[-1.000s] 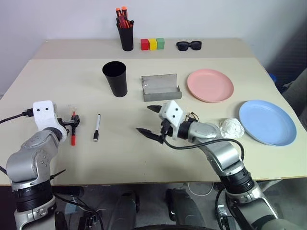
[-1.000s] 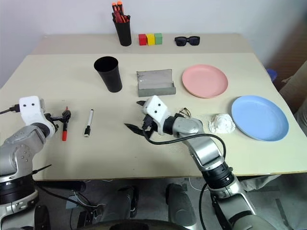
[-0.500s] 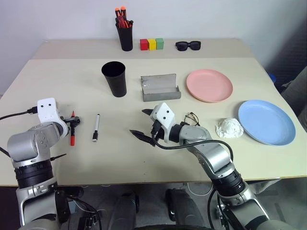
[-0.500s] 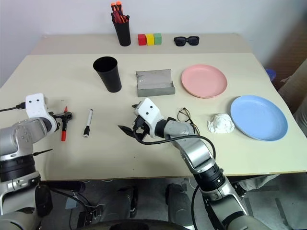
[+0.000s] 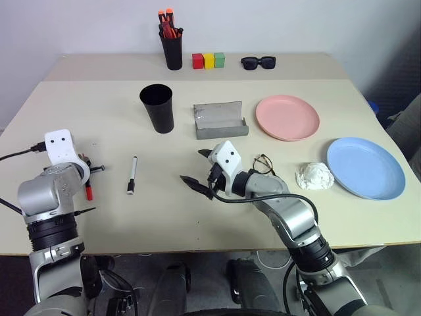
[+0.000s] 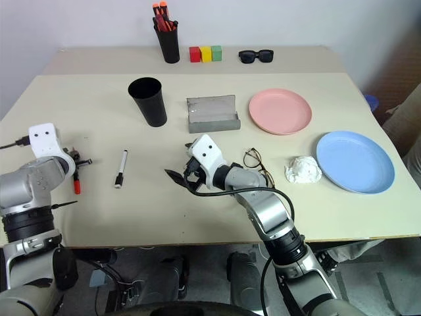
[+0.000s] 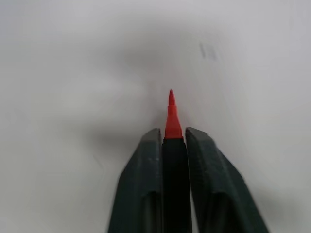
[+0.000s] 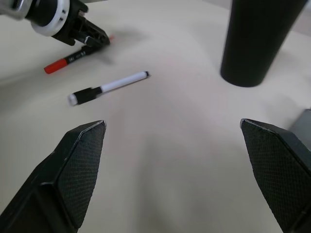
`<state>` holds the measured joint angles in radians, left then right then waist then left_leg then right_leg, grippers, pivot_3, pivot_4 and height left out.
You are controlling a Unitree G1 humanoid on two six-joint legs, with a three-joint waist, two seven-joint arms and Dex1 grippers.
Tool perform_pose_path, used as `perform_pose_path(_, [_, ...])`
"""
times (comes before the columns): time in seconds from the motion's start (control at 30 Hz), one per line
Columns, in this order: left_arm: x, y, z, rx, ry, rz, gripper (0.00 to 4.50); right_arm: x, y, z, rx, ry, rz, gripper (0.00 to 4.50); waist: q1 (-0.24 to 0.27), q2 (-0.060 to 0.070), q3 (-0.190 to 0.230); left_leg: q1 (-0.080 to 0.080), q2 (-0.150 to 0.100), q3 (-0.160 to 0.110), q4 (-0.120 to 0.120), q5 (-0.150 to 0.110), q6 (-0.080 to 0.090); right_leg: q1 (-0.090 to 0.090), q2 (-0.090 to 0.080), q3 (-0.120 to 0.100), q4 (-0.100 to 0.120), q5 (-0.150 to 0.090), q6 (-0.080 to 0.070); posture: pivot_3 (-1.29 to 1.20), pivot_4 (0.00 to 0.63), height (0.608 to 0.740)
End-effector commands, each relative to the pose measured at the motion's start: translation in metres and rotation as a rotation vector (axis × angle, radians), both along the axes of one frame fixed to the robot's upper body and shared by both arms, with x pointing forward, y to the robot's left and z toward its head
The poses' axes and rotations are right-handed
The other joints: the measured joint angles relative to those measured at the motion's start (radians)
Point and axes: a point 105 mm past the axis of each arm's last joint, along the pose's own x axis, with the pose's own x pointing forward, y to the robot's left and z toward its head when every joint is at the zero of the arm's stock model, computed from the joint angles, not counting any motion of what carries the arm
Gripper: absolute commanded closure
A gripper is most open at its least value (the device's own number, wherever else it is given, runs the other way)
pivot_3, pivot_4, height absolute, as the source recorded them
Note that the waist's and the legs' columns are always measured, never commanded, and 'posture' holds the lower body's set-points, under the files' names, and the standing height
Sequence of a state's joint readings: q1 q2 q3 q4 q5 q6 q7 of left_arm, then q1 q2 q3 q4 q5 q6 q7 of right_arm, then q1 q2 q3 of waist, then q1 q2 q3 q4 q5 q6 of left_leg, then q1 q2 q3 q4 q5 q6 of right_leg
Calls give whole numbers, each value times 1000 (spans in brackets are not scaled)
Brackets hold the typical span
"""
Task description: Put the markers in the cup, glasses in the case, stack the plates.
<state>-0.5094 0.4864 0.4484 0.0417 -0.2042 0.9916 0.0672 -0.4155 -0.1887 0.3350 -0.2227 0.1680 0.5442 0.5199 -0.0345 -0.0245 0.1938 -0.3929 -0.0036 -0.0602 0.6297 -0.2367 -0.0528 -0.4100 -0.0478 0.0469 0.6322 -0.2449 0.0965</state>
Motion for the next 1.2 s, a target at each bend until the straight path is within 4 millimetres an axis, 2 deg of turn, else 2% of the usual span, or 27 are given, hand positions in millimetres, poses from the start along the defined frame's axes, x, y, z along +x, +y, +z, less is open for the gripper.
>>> perform_pose_path(0.03, [5,5,34,46,-141,25,3612,8,-3,13,38,-42,-48,0,1,0,0,0,0,0,0,0,0,0,0,0,0,0,0,0,150,740])
perform_pose_path(0.23, [12,8,50,27,-246,49,3612,14,-7,14,51,-43,-90,0,0,0,0,0,0,0,0,0,0,0,0,0,0,0,0,0,150,740])
perform_pose_path(0.3, [11,7,47,7,-222,52,3612,14,-7,14,50,-45,-90,0,-3,0,0,0,0,0,0,0,0,0,0,0,0,0,0,0,150,740])
perform_pose_path(0.4, [6,7,30,-105,-154,68,3612,14,-7,13,47,-47,-90,0,-6,0,0,0,0,0,0,0,0,0,1,0,0,0,0,0,150,740])
perform_pose_path(0.5, [0,-3,13,-183,-58,57,2796,15,-8,12,45,-47,-93,0,-8,0,0,0,0,0,0,0,0,0,1,0,0,0,1,0,150,740])
perform_pose_path(0.63, [-11,-6,-8,-237,94,106,852,12,-6,10,40,-44,-89,0,-9,0,0,0,0,0,0,0,0,0,1,0,0,0,1,0,150,740])
perform_pose_path(0.77, [-15,-5,-14,-293,147,160,852,11,-6,9,36,-42,-87,0,-8,0,0,0,0,0,0,0,0,0,1,0,1,0,1,0,150,740])
perform_pose_path(0.97, [-12,-10,-16,-367,170,168,852,13,-8,9,30,-49,-98,0,-8,0,0,0,0,0,0,0,0,0,2,0,1,0,1,0,150,740])
perform_pose_path(1.07, [-12,-9,-15,-364,177,182,1735,14,-7,9,31,-53,-99,0,-8,0,0,0,0,0,0,0,0,0,1,0,1,0,1,0,150,740])
perform_pose_path(1.2, [-13,-8,-14,-354,180,204,3705,15,-6,10,32,-54,-99,0,-5,0,0,0,-1,0,0,0,0,0,1,0,1,0,1,0,150,740])
